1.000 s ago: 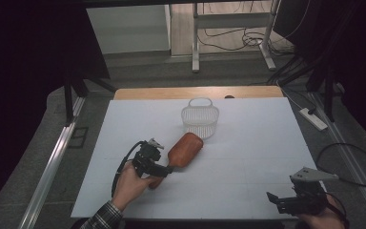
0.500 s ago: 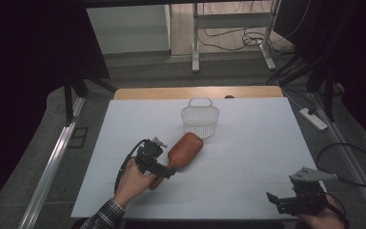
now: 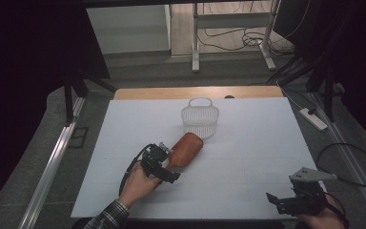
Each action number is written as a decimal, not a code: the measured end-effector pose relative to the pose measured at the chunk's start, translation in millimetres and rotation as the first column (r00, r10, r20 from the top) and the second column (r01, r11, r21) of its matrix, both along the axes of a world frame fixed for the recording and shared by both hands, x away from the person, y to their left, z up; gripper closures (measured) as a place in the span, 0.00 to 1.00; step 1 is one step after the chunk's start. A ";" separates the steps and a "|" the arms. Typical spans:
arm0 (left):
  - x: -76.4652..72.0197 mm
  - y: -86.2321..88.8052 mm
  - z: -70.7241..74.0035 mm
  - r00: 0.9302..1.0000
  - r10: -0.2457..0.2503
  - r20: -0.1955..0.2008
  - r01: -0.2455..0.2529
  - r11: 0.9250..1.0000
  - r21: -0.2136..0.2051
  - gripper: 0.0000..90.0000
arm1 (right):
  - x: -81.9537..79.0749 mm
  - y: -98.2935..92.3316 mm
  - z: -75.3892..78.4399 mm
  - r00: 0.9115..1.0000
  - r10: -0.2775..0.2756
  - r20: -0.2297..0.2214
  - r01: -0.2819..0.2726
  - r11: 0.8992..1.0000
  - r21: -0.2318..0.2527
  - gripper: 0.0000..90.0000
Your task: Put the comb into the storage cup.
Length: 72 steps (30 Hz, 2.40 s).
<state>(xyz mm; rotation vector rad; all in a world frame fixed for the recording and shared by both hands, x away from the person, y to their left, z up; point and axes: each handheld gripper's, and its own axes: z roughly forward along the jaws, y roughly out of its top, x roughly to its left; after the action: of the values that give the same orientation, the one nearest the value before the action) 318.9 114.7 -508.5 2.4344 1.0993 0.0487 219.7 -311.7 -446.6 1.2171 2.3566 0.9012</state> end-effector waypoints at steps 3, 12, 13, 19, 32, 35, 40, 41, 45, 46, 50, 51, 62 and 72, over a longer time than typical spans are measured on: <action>1.1 -1.6 -4.2 1.000 -0.003 -0.013 0.003 1.000 0.004 0.00 | -0.1 0.1 0.0 1.000 0.001 0.000 -0.001 1.000 0.000 0.02; 2.2 -2.7 -4.9 1.000 0.011 -0.023 -0.011 1.000 0.019 0.00 | -0.2 0.2 0.0 1.000 0.003 0.000 -0.003 1.000 0.000 0.02; 2.7 -2.2 -4.8 0.999 0.015 -0.029 -0.015 1.000 0.015 0.00 | -0.2 0.2 0.0 1.000 0.003 0.000 -0.003 1.000 0.000 0.02; 2.9 -2.6 -3.9 0.999 0.026 -0.022 -0.025 0.999 0.031 0.07 | -0.2 0.3 0.0 1.000 0.003 0.000 -0.003 1.000 -0.001 0.02; 4.0 -3.8 -1.8 0.999 0.035 0.008 -0.035 0.998 0.048 0.54 | -0.3 0.5 -0.1 1.000 0.004 0.000 -0.004 1.000 -0.004 0.02; 4.8 -4.2 -3.3 0.999 0.032 -0.001 -0.032 0.998 0.049 0.60 | -0.4 0.6 -0.1 1.000 0.005 0.000 -0.005 1.000 -0.005 0.02; 5.1 -4.4 -3.1 1.000 0.031 0.003 -0.031 0.999 0.043 0.65 | -0.3 0.7 -0.1 1.000 0.005 -0.001 -0.005 1.000 -0.006 0.02; 5.2 -4.3 -2.9 1.000 0.031 0.004 -0.031 0.999 0.040 0.67 | -0.3 0.7 -0.2 1.000 0.005 -0.001 -0.005 1.000 -0.006 0.02; 4.8 -4.5 -3.2 1.000 0.021 0.008 -0.022 0.999 0.049 0.74 | -0.3 0.8 -0.2 1.000 0.005 -0.001 -0.005 1.000 -0.007 0.02; 4.6 -4.7 -3.1 1.000 0.018 0.010 -0.018 0.998 0.053 0.75 | -0.3 0.8 -0.2 1.000 0.005 -0.001 -0.005 1.000 -0.007 0.02; 3.9 -3.9 -1.9 1.000 0.015 0.019 -0.016 0.998 0.060 0.78 | -0.5 1.1 -0.2 1.000 0.005 -0.002 -0.005 1.000 -0.007 0.02; 4.1 -3.2 -1.2 1.000 0.014 0.023 -0.015 0.998 0.057 0.78 | -0.5 1.1 -0.2 1.000 0.005 -0.002 -0.005 1.000 -0.007 0.02; 3.3 0.6 2.7 1.000 0.012 0.011 -0.012 1.000 0.022 0.79 | -0.6 1.1 -0.1 1.000 0.006 -0.001 -0.006 1.000 -0.006 0.02; -3.6 -0.6 8.1 1.000 -0.018 0.022 0.019 1.000 -0.022 0.79 | -0.8 1.1 0.0 1.000 0.008 0.000 -0.008 1.000 -0.006 0.02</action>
<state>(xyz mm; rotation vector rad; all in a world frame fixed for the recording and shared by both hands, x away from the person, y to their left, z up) 315.4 114.1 -500.4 2.4185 1.0624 0.0561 219.0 -310.6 -446.6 1.2066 2.3644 0.8962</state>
